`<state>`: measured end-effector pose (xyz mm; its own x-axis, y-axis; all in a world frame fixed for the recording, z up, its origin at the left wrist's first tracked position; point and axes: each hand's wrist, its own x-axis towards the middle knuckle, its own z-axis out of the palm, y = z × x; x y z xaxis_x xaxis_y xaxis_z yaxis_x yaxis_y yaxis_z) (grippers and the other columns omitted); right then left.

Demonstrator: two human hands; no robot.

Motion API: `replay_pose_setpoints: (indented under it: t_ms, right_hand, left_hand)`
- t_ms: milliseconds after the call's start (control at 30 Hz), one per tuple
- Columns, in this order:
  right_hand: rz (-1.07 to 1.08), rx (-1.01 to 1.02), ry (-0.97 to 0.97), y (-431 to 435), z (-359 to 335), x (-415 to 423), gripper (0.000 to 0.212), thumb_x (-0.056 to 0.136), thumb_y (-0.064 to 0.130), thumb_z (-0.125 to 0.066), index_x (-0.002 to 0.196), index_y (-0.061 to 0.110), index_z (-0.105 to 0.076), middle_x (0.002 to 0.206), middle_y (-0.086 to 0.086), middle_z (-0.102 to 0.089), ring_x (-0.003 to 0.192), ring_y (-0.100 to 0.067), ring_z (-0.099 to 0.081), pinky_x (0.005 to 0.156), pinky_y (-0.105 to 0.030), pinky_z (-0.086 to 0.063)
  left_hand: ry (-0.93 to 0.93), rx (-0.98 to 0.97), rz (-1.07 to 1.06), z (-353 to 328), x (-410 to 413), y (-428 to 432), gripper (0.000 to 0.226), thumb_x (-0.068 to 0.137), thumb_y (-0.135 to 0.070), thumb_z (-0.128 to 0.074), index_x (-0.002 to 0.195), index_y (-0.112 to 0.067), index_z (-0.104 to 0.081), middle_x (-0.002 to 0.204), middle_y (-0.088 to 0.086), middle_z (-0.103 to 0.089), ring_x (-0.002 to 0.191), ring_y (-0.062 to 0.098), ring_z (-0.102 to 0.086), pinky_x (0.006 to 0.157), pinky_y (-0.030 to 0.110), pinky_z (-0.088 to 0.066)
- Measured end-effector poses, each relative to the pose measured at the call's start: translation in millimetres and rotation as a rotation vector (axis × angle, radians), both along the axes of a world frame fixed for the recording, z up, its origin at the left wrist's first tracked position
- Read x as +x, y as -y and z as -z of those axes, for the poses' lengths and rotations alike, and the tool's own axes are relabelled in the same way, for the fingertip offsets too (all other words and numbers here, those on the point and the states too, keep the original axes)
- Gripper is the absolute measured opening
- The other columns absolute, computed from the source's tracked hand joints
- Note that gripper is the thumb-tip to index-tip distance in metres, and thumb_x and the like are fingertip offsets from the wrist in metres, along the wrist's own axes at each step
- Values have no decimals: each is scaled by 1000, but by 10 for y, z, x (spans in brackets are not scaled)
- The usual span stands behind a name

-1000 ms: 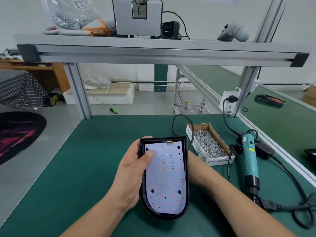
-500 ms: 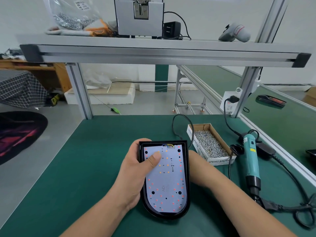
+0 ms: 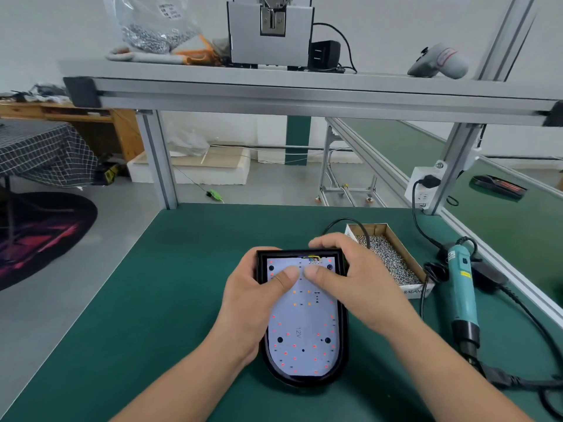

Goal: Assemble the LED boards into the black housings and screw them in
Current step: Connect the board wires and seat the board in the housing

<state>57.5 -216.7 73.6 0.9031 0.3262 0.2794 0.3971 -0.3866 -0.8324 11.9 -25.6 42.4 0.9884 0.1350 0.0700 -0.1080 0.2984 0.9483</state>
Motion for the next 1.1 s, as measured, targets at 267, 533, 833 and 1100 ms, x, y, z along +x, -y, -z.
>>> replay_pose_setpoints:
  t_ms: [267,533,833,1100]
  right_hand:
    - [26,78,-15,-82,5,-43,29,91,15,-79,106,37,-67,97,19,-73,85,-3,-69,70,-10,-48]
    - [20,28,-87,-64,19,1,15,81,42,-73,93,38,-66,84,14,-72,77,-6,-68,70,-25,-51]
    - [-261,353,-490,74,193,123,45,91,31,-63,134,18,-68,131,-2,-73,87,-33,-76,76,-41,-59]
    - [-230,195,-284,-14,317,134,13,107,8,-58,100,13,-68,92,-18,-71,74,-26,-74,65,-35,-57]
  left_hand:
    - [20,87,-37,19,7,1,22,82,-25,-82,102,-28,-74,107,9,-80,98,35,-78,85,49,-66]
    - [22,81,-49,44,26,-24,23,84,-26,-82,105,-28,-73,108,9,-80,99,34,-78,83,45,-66]
    - [-122,-311,169,-4,35,-178,36,93,-30,-69,118,-6,-74,103,17,-79,86,33,-78,68,41,-64]
    - [-90,-225,224,52,72,-306,53,83,-45,-75,123,-10,-78,99,5,-77,63,14,-68,56,25,-56]
